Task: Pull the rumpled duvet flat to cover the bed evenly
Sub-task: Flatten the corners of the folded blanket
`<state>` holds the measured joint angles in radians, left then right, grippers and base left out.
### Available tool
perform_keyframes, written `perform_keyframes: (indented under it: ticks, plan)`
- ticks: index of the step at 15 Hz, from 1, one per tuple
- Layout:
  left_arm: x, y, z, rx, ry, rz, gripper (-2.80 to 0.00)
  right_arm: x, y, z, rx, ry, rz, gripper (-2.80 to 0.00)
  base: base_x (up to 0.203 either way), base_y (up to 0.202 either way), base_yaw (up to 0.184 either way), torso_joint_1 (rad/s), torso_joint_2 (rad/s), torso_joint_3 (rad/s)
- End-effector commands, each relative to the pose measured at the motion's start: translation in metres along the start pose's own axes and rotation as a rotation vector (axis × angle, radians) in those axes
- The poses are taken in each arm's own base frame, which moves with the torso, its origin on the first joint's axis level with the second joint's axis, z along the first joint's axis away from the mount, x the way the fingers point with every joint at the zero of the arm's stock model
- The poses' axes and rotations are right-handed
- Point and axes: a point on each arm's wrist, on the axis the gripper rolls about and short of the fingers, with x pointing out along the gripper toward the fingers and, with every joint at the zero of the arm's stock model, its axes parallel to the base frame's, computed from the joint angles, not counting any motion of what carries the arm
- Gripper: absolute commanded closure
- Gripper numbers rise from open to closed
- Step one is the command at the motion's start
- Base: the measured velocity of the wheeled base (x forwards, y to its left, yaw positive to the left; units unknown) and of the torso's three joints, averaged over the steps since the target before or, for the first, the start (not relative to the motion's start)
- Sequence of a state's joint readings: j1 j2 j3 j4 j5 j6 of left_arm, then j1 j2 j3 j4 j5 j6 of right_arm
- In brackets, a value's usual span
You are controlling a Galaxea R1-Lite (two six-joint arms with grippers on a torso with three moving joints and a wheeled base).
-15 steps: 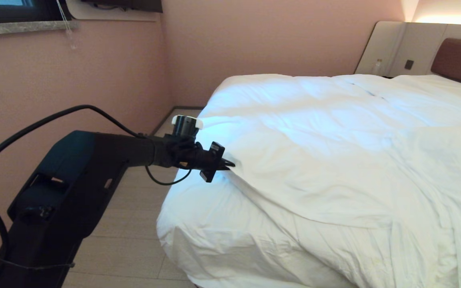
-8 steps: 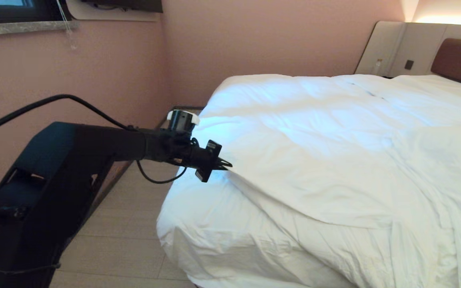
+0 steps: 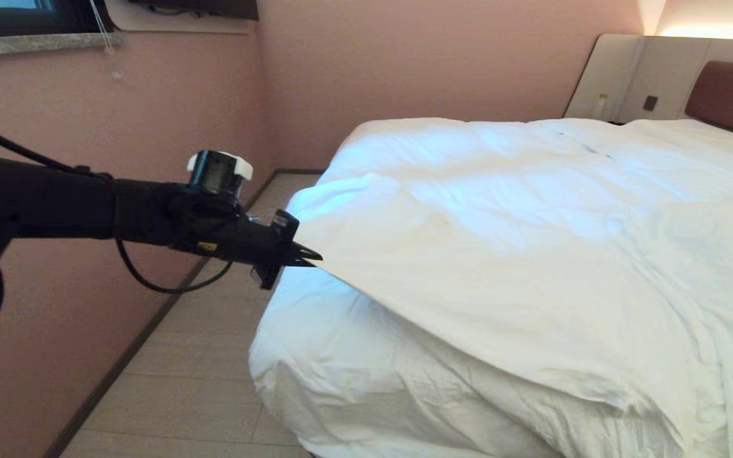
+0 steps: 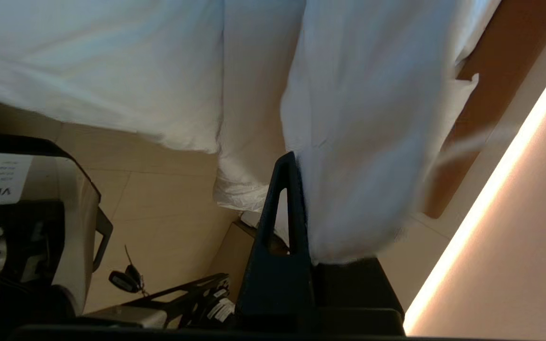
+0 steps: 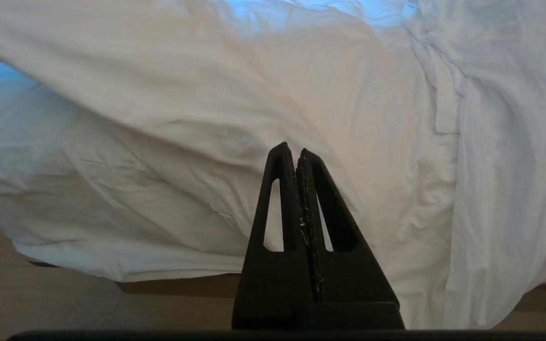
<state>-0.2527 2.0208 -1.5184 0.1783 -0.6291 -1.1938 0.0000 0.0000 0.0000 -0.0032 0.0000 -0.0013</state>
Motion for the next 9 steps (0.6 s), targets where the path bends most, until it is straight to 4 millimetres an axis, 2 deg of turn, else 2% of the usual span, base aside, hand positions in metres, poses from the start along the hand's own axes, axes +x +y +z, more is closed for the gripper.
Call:
perform_keyframes:
  ticks: [1, 2, 5, 9]
  plan:
    - [-0.044, -0.01, -0.015, 0.023, -0.044, -0.05, 0.0, 0.0, 0.0, 0.0, 0.0, 0.0, 0.0, 0.0, 0.0, 0.0, 0.0, 0.0, 0.0, 0.0]
    - [-0.06, -0.007, -0.016, 0.021, -0.07, -0.055, 0.0, 0.0, 0.0, 0.0, 0.0, 0.0, 0.0, 0.0, 0.0, 0.0, 0.0, 0.0, 0.0, 0.0]
    - [-0.127, -0.001, -0.021, 0.023, -0.205, -0.11, 0.0, 0.0, 0.0, 0.0, 0.0, 0.0, 0.0, 0.0, 0.0, 0.0, 0.0, 0.0, 0.0, 0.0]
    - [-0.191, 0.027, -0.041, 0.005, -0.353, -0.135, 0.0, 0.0, 0.0, 0.0, 0.0, 0.0, 0.0, 0.0, 0.0, 0.0, 0.0, 0.0, 0.0, 0.0]
